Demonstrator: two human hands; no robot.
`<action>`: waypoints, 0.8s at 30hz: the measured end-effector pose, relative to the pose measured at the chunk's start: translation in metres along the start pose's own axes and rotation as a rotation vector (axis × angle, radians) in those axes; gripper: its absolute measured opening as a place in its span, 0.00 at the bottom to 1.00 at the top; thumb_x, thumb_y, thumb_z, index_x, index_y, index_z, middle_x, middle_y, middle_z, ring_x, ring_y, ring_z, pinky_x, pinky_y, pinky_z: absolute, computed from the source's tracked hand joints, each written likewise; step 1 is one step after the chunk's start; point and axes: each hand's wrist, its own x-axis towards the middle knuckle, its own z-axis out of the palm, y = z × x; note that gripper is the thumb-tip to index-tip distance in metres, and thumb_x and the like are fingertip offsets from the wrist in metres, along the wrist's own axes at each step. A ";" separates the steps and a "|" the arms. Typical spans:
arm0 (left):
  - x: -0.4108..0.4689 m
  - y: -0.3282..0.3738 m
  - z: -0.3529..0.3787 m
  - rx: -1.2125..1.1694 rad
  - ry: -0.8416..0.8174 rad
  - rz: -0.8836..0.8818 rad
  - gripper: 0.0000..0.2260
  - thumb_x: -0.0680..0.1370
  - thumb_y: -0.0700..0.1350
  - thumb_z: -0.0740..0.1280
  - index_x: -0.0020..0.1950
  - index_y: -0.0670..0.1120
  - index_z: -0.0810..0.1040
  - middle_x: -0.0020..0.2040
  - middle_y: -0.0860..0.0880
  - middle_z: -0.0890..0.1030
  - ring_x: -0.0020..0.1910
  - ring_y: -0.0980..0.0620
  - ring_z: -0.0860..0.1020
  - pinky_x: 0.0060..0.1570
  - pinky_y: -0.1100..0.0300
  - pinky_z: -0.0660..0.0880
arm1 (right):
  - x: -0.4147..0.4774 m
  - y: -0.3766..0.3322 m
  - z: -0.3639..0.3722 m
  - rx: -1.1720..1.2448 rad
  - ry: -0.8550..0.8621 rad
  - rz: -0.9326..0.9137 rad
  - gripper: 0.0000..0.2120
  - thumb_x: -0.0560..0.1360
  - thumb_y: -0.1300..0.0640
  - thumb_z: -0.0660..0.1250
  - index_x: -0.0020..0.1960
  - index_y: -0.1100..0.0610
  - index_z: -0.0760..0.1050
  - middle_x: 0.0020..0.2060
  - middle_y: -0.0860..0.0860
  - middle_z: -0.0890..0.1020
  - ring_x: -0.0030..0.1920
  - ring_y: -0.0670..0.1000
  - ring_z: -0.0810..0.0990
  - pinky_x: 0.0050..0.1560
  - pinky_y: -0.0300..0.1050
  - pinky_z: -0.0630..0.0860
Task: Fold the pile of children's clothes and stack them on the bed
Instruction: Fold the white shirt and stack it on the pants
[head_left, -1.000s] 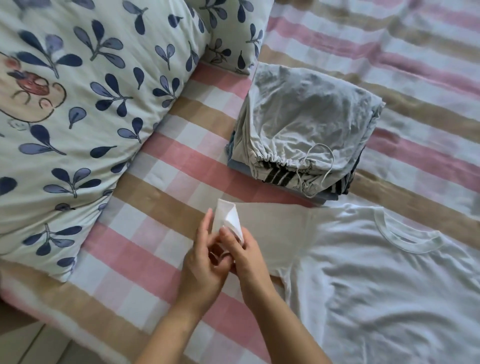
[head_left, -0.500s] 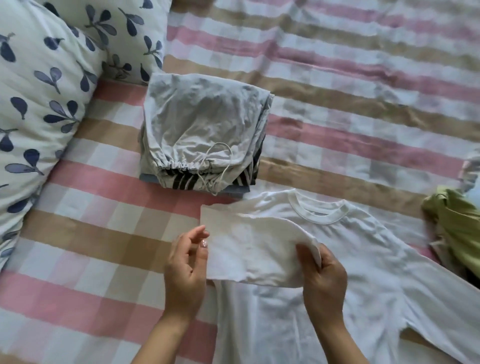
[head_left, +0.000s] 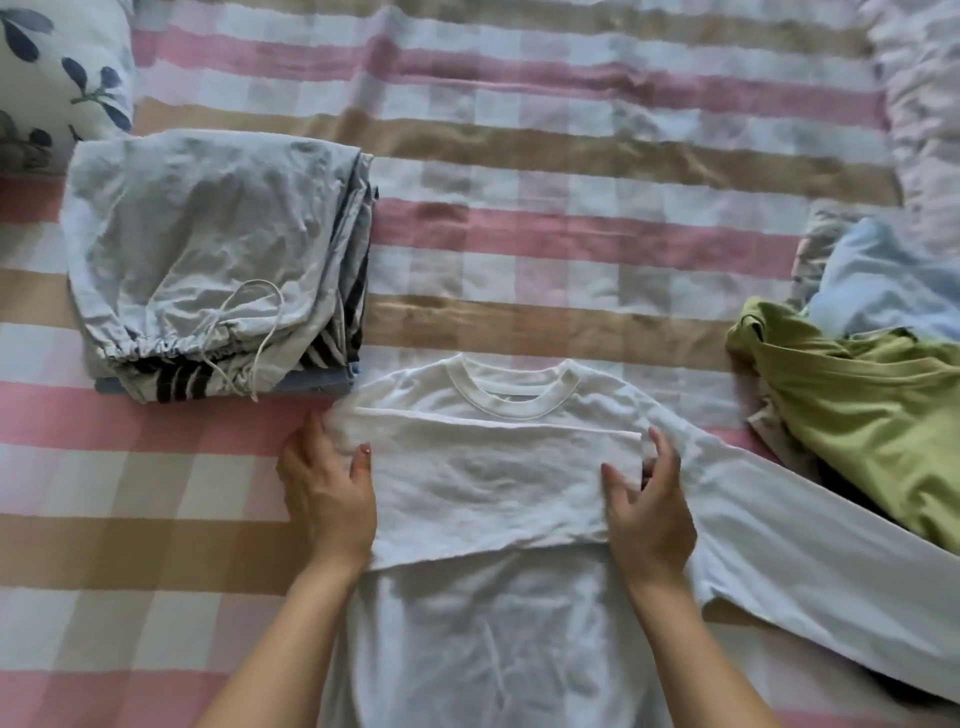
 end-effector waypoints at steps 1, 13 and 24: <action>0.003 -0.002 0.000 -0.013 0.009 -0.025 0.24 0.78 0.43 0.63 0.71 0.38 0.63 0.65 0.33 0.68 0.61 0.35 0.69 0.56 0.45 0.67 | 0.000 0.000 0.001 -0.073 0.046 -0.095 0.23 0.73 0.58 0.68 0.66 0.61 0.70 0.54 0.61 0.78 0.53 0.60 0.76 0.49 0.51 0.71; 0.011 -0.008 -0.001 0.196 0.102 0.230 0.20 0.76 0.40 0.64 0.68 0.37 0.69 0.56 0.29 0.71 0.52 0.31 0.71 0.50 0.39 0.69 | -0.008 0.018 0.007 -0.499 -0.274 -0.237 0.31 0.73 0.41 0.34 0.74 0.52 0.43 0.74 0.49 0.43 0.75 0.50 0.44 0.71 0.53 0.36; -0.135 0.130 0.043 -0.036 -0.263 0.772 0.17 0.75 0.45 0.58 0.55 0.39 0.79 0.51 0.42 0.81 0.51 0.45 0.77 0.46 0.50 0.77 | -0.030 0.096 -0.120 -0.270 0.251 -0.097 0.21 0.73 0.52 0.56 0.58 0.63 0.78 0.60 0.63 0.76 0.61 0.61 0.70 0.57 0.60 0.70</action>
